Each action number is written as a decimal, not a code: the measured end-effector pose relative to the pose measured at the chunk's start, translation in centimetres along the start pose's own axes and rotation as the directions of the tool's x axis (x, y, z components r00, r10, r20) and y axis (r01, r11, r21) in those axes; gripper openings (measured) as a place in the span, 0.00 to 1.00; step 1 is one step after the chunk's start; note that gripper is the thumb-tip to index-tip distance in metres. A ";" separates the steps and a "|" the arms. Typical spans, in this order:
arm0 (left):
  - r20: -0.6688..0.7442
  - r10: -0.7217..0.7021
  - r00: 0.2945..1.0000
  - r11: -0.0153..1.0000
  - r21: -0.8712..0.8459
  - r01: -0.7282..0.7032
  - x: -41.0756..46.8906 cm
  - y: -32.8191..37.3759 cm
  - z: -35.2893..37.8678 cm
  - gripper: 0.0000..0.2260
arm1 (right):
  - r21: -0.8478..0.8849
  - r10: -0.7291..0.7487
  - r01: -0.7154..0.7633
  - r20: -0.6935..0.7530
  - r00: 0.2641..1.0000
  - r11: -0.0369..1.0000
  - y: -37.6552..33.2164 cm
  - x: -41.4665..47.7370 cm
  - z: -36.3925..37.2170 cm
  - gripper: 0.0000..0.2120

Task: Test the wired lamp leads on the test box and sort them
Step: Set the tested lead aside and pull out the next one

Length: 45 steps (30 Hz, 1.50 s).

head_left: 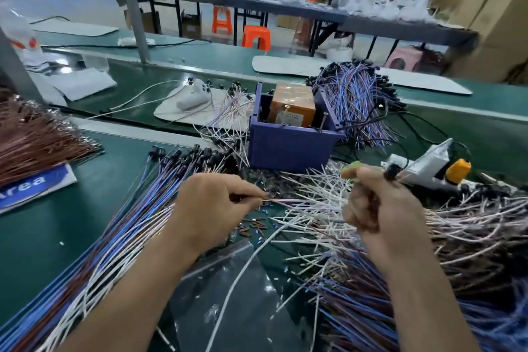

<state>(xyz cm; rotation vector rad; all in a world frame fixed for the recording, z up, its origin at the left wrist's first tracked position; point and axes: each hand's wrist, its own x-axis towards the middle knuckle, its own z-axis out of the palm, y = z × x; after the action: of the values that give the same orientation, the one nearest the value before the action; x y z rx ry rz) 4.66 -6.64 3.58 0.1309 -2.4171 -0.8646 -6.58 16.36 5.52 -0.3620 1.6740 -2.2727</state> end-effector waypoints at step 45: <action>0.279 -0.440 0.854 0.367 -0.812 0.454 1.5 -0.6 0.5 0.05 | -0.406 -0.068 0.059 -0.008 0.998 0.912 2.7 0.0 1.8 0.08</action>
<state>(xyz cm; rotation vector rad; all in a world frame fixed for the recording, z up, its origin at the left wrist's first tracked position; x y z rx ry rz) 3.14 -7.25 3.63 0.4080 -1.6407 -2.2490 -5.64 13.97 3.44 -0.4882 2.1757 -1.9615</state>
